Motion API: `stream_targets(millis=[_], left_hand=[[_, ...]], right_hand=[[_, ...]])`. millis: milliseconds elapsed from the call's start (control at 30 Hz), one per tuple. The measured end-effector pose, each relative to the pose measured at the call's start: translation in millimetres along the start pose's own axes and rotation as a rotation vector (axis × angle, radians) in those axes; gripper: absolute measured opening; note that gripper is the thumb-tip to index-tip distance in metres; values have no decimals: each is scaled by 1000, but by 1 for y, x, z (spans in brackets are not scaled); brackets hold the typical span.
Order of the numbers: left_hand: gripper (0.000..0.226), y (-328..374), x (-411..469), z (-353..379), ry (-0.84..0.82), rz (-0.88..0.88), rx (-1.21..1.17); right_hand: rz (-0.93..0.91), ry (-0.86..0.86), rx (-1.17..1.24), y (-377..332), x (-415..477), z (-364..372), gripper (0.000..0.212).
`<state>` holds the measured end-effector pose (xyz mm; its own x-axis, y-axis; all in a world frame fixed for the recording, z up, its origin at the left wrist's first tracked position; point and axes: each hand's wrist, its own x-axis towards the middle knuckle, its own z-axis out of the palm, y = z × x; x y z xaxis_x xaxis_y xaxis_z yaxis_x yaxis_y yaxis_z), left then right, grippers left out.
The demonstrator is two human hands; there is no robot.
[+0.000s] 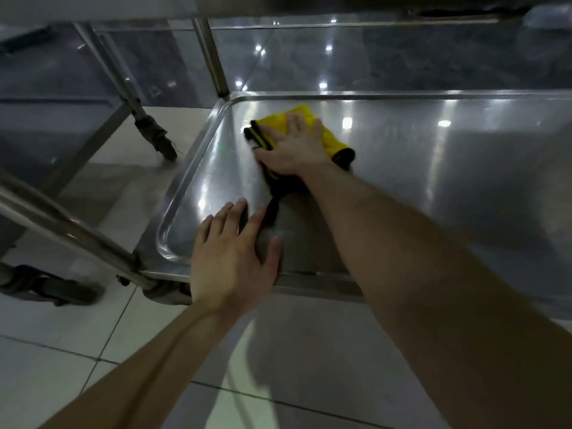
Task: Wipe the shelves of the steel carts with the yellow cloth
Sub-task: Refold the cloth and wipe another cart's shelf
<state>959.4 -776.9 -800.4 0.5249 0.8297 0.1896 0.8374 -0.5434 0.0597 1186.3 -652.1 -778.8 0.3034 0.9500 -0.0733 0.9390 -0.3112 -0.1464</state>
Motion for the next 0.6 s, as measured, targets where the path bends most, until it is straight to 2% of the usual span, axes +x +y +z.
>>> stream_targets(millis=[67, 167, 333, 400, 500, 600], left_hand=[[74, -2, 0, 0, -4, 1, -3], [73, -4, 0, 0, -2, 1, -21], [69, -4, 1, 5, 12, -10, -47], [68, -2, 2, 6, 15, -16, -42], [71, 0, 1, 4, -1, -14, -37], [74, 1, 1, -1, -24, -13, -29]], right_hand=[[-80, -36, 30, -15, -2, 2, 73], [-39, -2, 53, 29, -10, -1, 68], [310, 79, 1, 196, -60, -14, 74], [430, 68, 11, 235, -90, -17, 79], [402, 49, 21, 209, -124, -9, 75], [152, 58, -12, 127, -161, 12, 71]])
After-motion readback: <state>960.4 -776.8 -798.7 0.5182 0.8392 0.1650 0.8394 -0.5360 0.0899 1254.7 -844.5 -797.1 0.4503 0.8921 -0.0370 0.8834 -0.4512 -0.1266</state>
